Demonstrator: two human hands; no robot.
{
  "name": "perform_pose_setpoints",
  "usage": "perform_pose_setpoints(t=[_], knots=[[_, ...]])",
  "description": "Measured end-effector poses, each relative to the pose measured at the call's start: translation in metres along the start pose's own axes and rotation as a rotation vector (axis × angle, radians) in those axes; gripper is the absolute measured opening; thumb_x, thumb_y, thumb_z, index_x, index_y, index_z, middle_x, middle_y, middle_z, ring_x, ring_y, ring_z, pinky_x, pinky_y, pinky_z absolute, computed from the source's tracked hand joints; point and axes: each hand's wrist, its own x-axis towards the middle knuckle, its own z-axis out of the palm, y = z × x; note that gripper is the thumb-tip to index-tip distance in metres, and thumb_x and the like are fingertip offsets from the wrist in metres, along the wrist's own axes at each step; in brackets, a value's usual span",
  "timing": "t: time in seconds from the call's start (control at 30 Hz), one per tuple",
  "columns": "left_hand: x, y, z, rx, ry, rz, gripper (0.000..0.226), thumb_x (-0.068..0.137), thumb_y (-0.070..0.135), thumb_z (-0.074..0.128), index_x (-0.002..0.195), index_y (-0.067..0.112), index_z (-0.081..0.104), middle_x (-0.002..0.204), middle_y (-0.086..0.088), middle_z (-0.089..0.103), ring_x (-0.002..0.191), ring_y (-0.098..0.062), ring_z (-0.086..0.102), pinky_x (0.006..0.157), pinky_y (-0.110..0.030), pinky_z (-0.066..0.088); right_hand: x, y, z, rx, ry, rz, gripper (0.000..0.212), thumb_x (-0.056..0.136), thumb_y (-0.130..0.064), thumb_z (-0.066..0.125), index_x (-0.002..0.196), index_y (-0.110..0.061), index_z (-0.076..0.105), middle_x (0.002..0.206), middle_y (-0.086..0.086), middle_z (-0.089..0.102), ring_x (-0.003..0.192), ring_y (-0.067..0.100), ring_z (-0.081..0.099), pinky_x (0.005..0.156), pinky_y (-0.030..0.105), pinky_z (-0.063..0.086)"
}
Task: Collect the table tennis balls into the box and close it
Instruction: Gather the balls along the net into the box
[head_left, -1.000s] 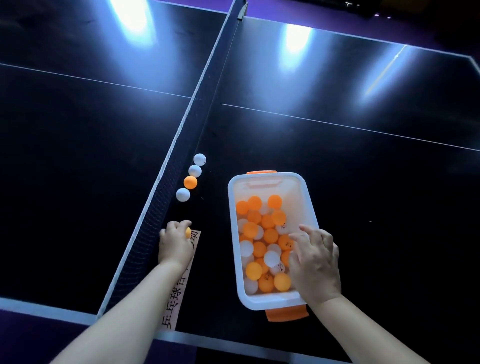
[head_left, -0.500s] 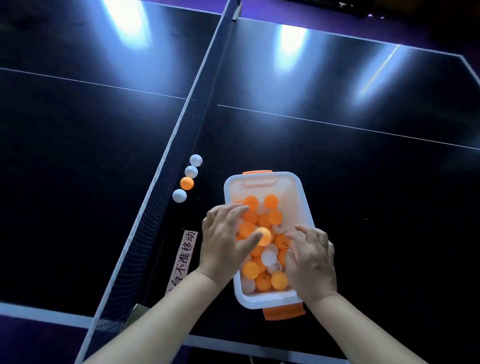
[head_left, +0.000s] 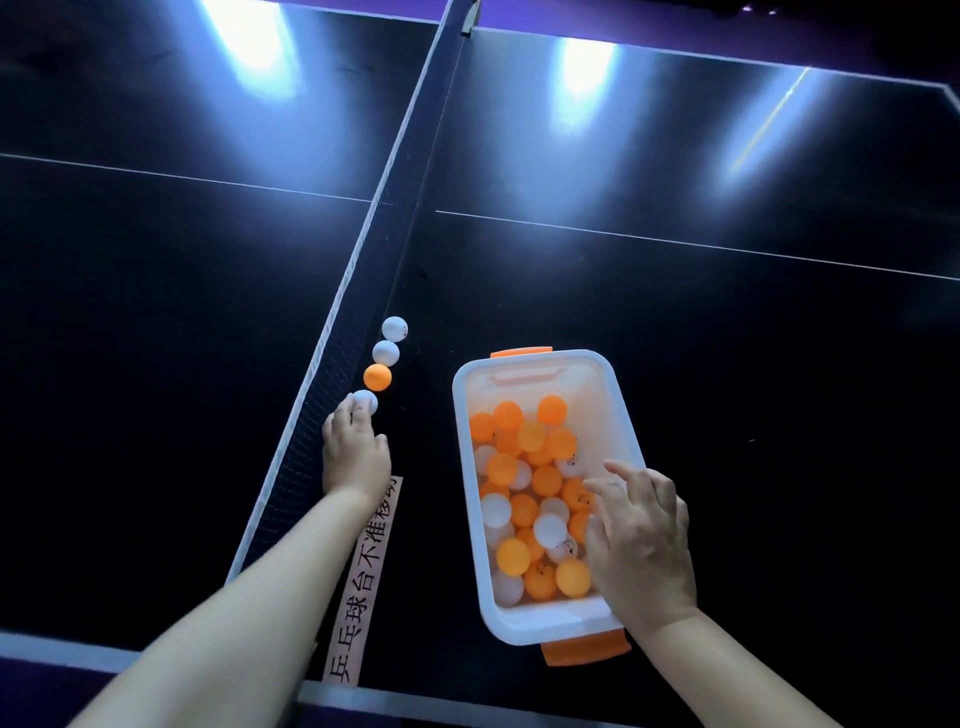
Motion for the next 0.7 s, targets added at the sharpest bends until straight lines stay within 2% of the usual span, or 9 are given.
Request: perform_pose_setpoints(t=[0.07, 0.13, 0.23, 0.37, 0.47, 0.53, 0.6, 0.7], knots=[[0.007, 0.0, 0.001, 0.014, 0.002, 0.002, 0.049, 0.092, 0.006, 0.048, 0.139, 0.009, 0.035, 0.153, -0.007, 0.022, 0.141, -0.026, 0.016, 0.113, -0.042, 0.028, 0.0, 0.0, 0.001, -0.004, -0.004, 0.003, 0.042, 0.061, -0.005, 0.081, 0.098, -0.017, 0.069, 0.109, 0.007, 0.064, 0.109, 0.021, 0.043, 0.086, 0.05, 0.05], [0.013, 0.0, 0.002, 0.01, 0.02, 0.023, 0.048, 0.089, 0.004, 0.052, 0.135, 0.008, 0.039, 0.15, -0.008, 0.029, 0.139, -0.026, 0.022, 0.112, -0.041, 0.029, 0.001, 0.0, 0.001, -0.003, 0.0, 0.004, 0.042, 0.06, -0.005, 0.082, 0.098, -0.018, 0.069, 0.109, 0.006, 0.064, 0.109, 0.021, 0.042, 0.086, 0.05, 0.05], [0.021, 0.001, 0.002, 0.039, 0.044, 0.072, 0.032, 0.085, 0.003, 0.06, 0.116, 0.006, 0.051, 0.132, -0.009, 0.043, 0.124, -0.027, 0.038, 0.101, -0.038, 0.04, 0.001, -0.001, 0.0, -0.013, 0.008, 0.005, 0.045, 0.055, -0.005, 0.085, 0.096, -0.017, 0.07, 0.107, 0.008, 0.065, 0.107, 0.022, 0.043, 0.083, 0.049, 0.05], [0.023, 0.007, 0.003, 0.063, 0.04, 0.039, 0.017, 0.085, 0.005, 0.062, 0.099, 0.004, 0.053, 0.115, -0.012, 0.041, 0.105, -0.029, 0.047, 0.084, -0.034, 0.045, 0.002, -0.001, 0.0, -0.021, 0.007, 0.006, 0.046, 0.054, -0.006, 0.085, 0.096, -0.017, 0.07, 0.107, 0.008, 0.065, 0.107, 0.022, 0.043, 0.083, 0.049, 0.05], [0.02, 0.009, 0.004, 0.068, 0.044, -0.004, 0.022, 0.083, 0.007, 0.063, 0.101, 0.005, 0.051, 0.116, -0.014, 0.041, 0.102, -0.032, 0.051, 0.081, -0.038, 0.047, 0.002, -0.002, -0.001, -0.015, 0.001, 0.009, 0.044, 0.057, -0.005, 0.083, 0.097, -0.017, 0.069, 0.108, 0.007, 0.064, 0.108, 0.022, 0.043, 0.084, 0.049, 0.05], [0.013, 0.017, 0.003, -0.062, 0.054, -0.07, 0.033, 0.08, 0.009, 0.064, 0.109, 0.006, 0.048, 0.121, -0.014, 0.039, 0.101, -0.033, 0.053, 0.081, -0.04, 0.049, 0.002, -0.001, -0.001, 0.0, 0.012, 0.008, 0.042, 0.06, -0.003, 0.081, 0.097, -0.017, 0.07, 0.109, 0.007, 0.064, 0.108, 0.021, 0.043, 0.084, 0.048, 0.051], [0.0, 0.033, -0.002, -0.295, 0.091, -0.082, 0.039, 0.081, 0.016, 0.064, 0.115, 0.01, 0.048, 0.123, -0.01, 0.042, 0.104, -0.027, 0.052, 0.086, -0.038, 0.048, 0.002, 0.0, -0.002, 0.034, 0.03, 0.024, 0.042, 0.06, 0.002, 0.079, 0.097, -0.016, 0.07, 0.11, 0.008, 0.063, 0.108, 0.022, 0.042, 0.083, 0.048, 0.052], [-0.03, 0.064, -0.015, -0.594, 0.133, 0.067, 0.034, 0.08, 0.037, 0.06, 0.109, 0.019, 0.055, 0.11, -0.005, 0.054, 0.096, -0.016, 0.052, 0.079, -0.018, 0.041, 0.005, 0.002, -0.001, 0.061, 0.049, 0.089, 0.046, 0.06, 0.01, 0.075, 0.099, -0.013, 0.069, 0.115, 0.014, 0.059, 0.109, 0.027, 0.042, 0.081, 0.049, 0.054]])
